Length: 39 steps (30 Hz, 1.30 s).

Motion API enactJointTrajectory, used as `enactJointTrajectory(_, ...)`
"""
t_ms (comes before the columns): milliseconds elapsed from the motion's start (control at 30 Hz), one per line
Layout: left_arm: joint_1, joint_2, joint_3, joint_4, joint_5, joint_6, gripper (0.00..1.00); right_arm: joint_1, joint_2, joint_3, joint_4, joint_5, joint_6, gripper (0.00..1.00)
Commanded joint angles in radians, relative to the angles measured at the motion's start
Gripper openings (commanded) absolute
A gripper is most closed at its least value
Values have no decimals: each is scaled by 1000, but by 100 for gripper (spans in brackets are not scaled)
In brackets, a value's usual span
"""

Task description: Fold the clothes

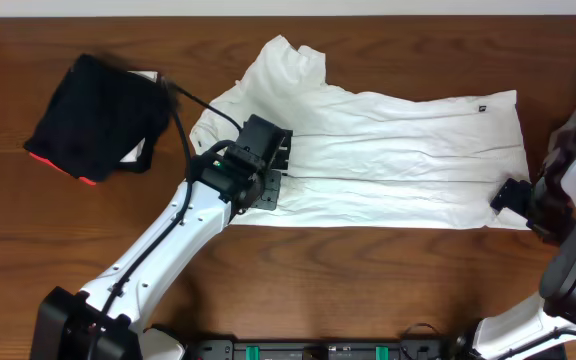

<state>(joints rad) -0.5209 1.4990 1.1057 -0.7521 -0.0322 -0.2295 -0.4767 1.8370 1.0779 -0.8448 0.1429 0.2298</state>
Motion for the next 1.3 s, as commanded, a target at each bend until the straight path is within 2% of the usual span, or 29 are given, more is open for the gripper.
enactJointTrajectory(0, -2, 31, 3, 11, 2, 63, 34, 13, 79, -61, 2, -46, 2, 99)
enactJointTrajectory(367, -2, 154, 3, 64, 2, 154, 32, 12, 79, -61, 24, -42, 1, 99)
enactJointTrajectory(467, -2, 180, 3, 80, 2, 181, 26, 12, 79, -61, 30, -42, 1, 99)
enactJointTrajectory(600, -2, 213, 3, 85, 2, 206, 25, 12, 79, -61, 30, -42, 1, 99)
enactJointTrajectory(700, -2, 234, 3, 84, 5, 211, 26, 12, 79, -61, 30, -42, 1, 99)
enactJointTrajectory(833, -2, 243, 3, 84, 58, 237, 35, 12, 79, -61, 30, -42, 1, 99)
enactJointTrajectory(1267, -3, 246, -3, 107, 74, 237, 35, 12, 79, -61, 30, -42, 1, 99)
